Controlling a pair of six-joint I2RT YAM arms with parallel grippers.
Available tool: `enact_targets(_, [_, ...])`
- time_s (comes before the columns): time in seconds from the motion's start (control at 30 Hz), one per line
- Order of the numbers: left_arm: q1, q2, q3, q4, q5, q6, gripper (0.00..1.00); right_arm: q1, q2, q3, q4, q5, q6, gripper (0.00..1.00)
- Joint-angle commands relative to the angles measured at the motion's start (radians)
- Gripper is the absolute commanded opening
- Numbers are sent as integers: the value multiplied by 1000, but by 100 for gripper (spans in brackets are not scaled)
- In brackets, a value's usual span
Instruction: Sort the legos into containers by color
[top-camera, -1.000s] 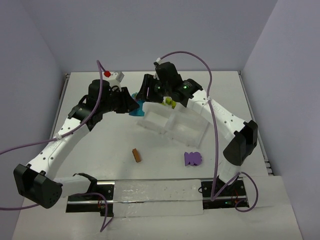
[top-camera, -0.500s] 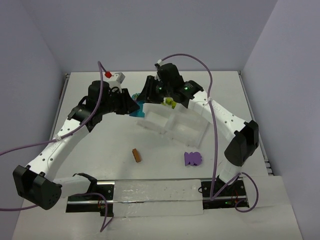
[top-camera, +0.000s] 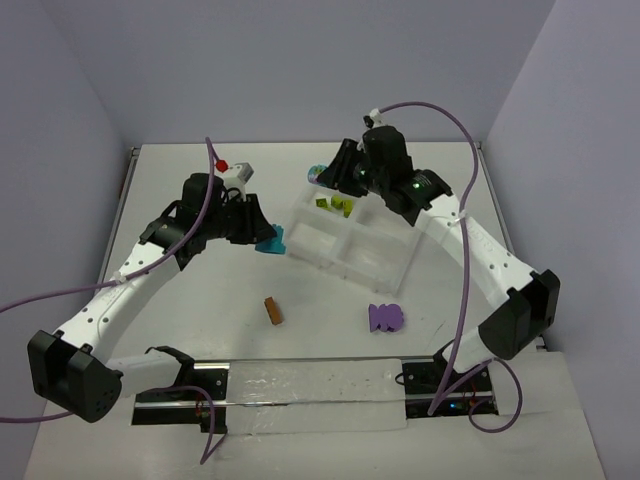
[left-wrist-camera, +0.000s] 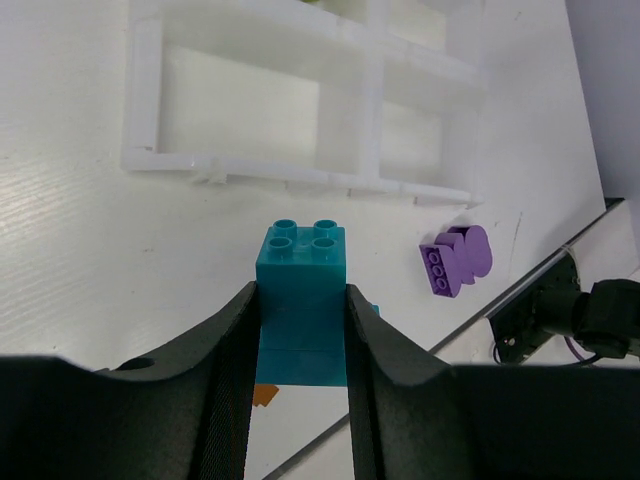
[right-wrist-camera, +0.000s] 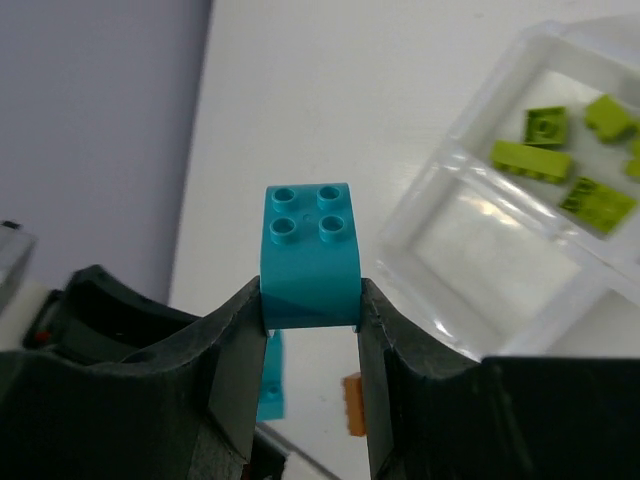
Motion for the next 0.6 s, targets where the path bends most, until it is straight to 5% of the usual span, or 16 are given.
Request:
enact_targets(0.0, [0, -4, 59, -15, -70, -1, 0, -31, -134, -124, -42, 230, -111, 0])
enact_targets(0.33, [5, 8, 59, 30, -215, -88, 0, -71, -254, -346, -177, 461, -226, 0])
enact_targets(0.57, [6, 44, 88, 42, -195, -109, 0, -129, -238, -366, -193, 437, -238, 0])
